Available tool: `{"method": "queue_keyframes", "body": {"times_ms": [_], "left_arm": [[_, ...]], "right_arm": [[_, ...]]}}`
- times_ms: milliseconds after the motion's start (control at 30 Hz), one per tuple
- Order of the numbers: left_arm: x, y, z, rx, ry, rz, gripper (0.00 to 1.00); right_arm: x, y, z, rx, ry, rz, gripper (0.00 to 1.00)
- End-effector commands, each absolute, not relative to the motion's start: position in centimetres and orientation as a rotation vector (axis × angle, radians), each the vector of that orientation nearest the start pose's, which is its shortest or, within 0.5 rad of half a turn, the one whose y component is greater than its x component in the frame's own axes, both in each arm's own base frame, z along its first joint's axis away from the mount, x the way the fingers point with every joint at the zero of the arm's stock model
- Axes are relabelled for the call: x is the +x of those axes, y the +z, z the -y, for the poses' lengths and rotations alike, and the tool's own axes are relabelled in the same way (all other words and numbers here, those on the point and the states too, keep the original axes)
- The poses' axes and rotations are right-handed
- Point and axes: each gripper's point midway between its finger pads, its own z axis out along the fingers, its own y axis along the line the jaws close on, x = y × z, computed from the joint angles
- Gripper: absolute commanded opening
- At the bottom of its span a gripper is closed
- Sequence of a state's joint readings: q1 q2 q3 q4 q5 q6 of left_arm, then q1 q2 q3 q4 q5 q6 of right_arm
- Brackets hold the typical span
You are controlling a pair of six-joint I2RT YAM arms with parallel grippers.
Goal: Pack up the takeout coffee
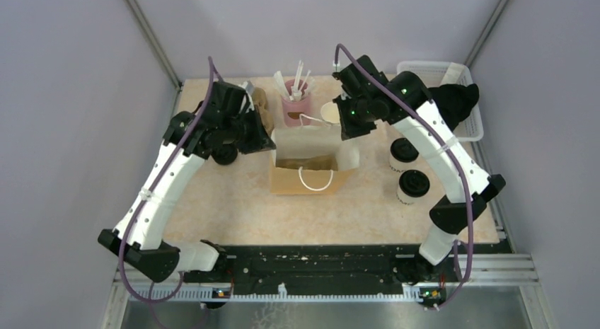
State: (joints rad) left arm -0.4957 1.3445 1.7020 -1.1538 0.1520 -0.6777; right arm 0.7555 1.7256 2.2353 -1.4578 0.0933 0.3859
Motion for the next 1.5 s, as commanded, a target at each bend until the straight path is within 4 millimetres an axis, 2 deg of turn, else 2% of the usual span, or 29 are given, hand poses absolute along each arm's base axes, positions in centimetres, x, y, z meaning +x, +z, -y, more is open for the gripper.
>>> {"method": "queue_keyframes", "body": {"times_ms": [0, 33, 100, 200, 300, 367, 433, 533, 600, 700, 767, 867, 933, 967, 1000, 1100, 1200, 1367, 1467], "left_arm": [[23.7, 29.2, 19.2, -0.169, -0.727, -2.519, 0.04], [23.4, 28.5, 19.2, -0.171, -0.729, -2.538, 0.05], [22.7, 28.1, 19.2, -0.169, -0.752, -2.552, 0.03], [22.0, 27.9, 19.5, -0.139, -0.810, -2.528, 0.00], [21.4, 28.3, 20.4, -0.014, -0.907, -2.433, 0.00], [21.4, 28.8, 20.1, 0.045, -0.921, -2.317, 0.00], [21.3, 29.4, 19.5, 0.104, -0.903, -2.210, 0.00], [21.3, 29.6, 18.9, 0.212, -0.869, -2.076, 0.00], [21.5, 29.1, 18.9, 0.240, -0.854, -2.049, 0.00], [22.1, 28.8, 19.2, 0.263, -0.844, -2.051, 0.00], [22.4, 29.0, 19.4, 0.261, -0.845, -2.054, 0.00], [23.0, 29.4, 19.5, 0.245, -0.841, -2.044, 0.00], [23.1, 29.4, 19.4, 0.230, -0.836, -2.041, 0.00], [23.2, 29.3, 19.3, 0.222, -0.833, -2.040, 0.00], [23.2, 29.3, 19.2, 0.216, -0.831, -2.041, 0.00], [23.3, 29.3, 19.1, 0.202, -0.825, -2.039, 0.00], [23.5, 29.5, 18.7, 0.173, -0.803, -2.051, 0.00], [23.2, 30.2, 16.5, -0.019, -0.743, -2.059, 0.34], [22.1, 31.2, 15.8, -0.086, -0.780, -2.003, 0.61]], "right_arm": [[26.3, 31.4, -24.1, -0.440, 0.294, -2.513, 0.00], [26.4, 31.8, -24.1, -0.436, 0.290, -2.506, 0.00], [26.7, 33.4, -24.0, -0.424, 0.304, -2.464, 0.16], [26.4, 34.6, -23.4, -0.428, 0.314, -2.408, 0.35], [25.7, 33.9, -23.6, -0.453, 0.380, -2.363, 0.49], [25.0, 32.9, -23.5, -0.453, 0.434, -2.330, 0.63], [24.3, 32.1, -23.3, -0.443, 0.474, -2.304, 0.72], [23.5, 31.6, -23.0, -0.435, 0.528, -2.255, 0.82], [23.5, 31.0, -23.2, -0.443, 0.540, -2.247, 0.85], [24.5, 30.3, -23.2, -0.415, 0.479, -2.290, 0.84], [25.4, 30.6, -23.3, -0.359, 0.431, -2.321, 0.80], [26.2, 29.4, -23.7, -0.319, 0.392, -2.359, 0.68], [27.2, 28.9, -23.2, -0.276, 0.329, -2.335, 0.60], [27.8, 28.9, -23.0, -0.264, 0.303, -2.316, 0.55], [28.3, 29.2, -23.1, -0.266, 0.291, -2.287, 0.45], [30.0, 29.9, -23.5, -0.282, 0.268, -2.207, 0.25], [30.7, 30.8, -23.7, -0.322, 0.250, -2.150, 0.01], [28.6, 32.3, -24.7, -0.472, 0.362, -1.940, 0.00], [27.1, 32.4, -24.3, -0.515, 0.433, -1.778, 0.00]]}}
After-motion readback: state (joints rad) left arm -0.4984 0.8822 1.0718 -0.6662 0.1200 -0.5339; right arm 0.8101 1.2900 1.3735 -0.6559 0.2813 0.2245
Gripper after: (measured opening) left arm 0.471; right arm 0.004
